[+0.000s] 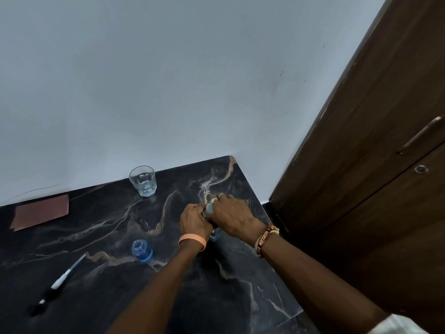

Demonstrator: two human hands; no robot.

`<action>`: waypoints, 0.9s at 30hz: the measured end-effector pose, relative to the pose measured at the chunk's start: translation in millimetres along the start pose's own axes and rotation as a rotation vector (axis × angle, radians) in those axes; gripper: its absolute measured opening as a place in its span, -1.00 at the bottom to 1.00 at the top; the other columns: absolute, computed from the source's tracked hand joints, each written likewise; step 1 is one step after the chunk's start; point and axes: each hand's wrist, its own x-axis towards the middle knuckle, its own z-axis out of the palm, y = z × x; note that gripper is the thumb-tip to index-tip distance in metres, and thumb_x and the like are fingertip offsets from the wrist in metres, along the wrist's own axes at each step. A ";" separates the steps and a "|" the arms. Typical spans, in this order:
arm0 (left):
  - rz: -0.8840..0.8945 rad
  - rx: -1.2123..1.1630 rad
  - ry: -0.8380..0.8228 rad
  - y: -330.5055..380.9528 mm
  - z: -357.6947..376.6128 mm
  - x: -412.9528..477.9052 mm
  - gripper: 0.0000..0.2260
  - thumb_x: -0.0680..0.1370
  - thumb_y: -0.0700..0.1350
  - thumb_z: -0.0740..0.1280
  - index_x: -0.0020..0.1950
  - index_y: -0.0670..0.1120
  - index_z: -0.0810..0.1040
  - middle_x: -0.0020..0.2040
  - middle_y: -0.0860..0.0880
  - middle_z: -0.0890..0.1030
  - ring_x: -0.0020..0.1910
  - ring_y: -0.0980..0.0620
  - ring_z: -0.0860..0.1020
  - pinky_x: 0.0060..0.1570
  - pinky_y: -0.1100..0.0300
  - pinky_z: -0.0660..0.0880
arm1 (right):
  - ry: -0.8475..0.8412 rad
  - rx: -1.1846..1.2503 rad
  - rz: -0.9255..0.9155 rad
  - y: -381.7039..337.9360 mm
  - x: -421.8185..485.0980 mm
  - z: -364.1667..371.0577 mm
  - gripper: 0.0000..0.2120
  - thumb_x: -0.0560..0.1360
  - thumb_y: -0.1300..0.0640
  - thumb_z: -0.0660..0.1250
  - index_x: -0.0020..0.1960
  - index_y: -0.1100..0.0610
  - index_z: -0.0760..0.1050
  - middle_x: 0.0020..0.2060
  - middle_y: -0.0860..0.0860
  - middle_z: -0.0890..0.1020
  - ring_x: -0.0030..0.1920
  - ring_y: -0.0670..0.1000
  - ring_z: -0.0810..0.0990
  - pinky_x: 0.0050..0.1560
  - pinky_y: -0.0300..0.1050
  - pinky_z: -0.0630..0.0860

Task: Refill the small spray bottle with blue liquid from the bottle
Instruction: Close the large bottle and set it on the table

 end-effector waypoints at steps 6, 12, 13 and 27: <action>-0.009 0.017 -0.004 -1.2 0.4 2.4 -0.71 0.27 -0.14 0.58 -0.02 -0.06 0.69 -0.03 -0.04 0.65 -0.04 0.01 0.60 0.01 0.12 0.55 | -0.014 -0.059 -0.044 -4.5 4.5 -2.0 -0.72 0.56 0.11 0.34 0.23 0.21 0.50 0.13 0.16 0.54 0.17 0.18 0.53 0.01 0.03 0.56; -0.017 0.022 0.021 -0.9 1.9 2.0 -0.83 0.31 -0.17 0.53 -0.13 -0.13 0.67 -0.11 -0.10 0.64 -0.15 -0.02 0.60 -0.13 0.12 0.55 | -0.010 -0.033 -0.046 -5.2 4.8 -3.2 -0.69 0.55 0.17 0.35 0.26 0.23 0.45 0.17 0.16 0.54 0.21 0.17 0.50 0.06 0.07 0.53; -0.016 0.022 0.017 -1.2 2.0 2.1 -0.81 0.30 -0.16 0.55 -0.12 -0.13 0.67 -0.11 -0.10 0.64 -0.14 -0.02 0.59 -0.11 0.11 0.55 | -0.017 -0.041 -0.038 -5.6 4.7 -3.0 -0.69 0.55 0.19 0.35 0.26 0.23 0.45 0.17 0.16 0.54 0.22 0.17 0.50 0.07 0.07 0.53; -0.014 -0.003 0.021 -2.2 2.5 0.1 -0.66 0.24 -0.05 0.61 -0.02 -0.06 0.69 -0.03 -0.06 0.64 -0.07 0.01 0.60 -0.05 0.14 0.57 | -0.053 -0.055 -0.105 3.1 3.6 -6.6 -0.74 0.59 0.18 0.29 0.25 0.22 0.43 0.15 0.16 0.55 0.19 0.18 0.53 0.05 0.10 0.57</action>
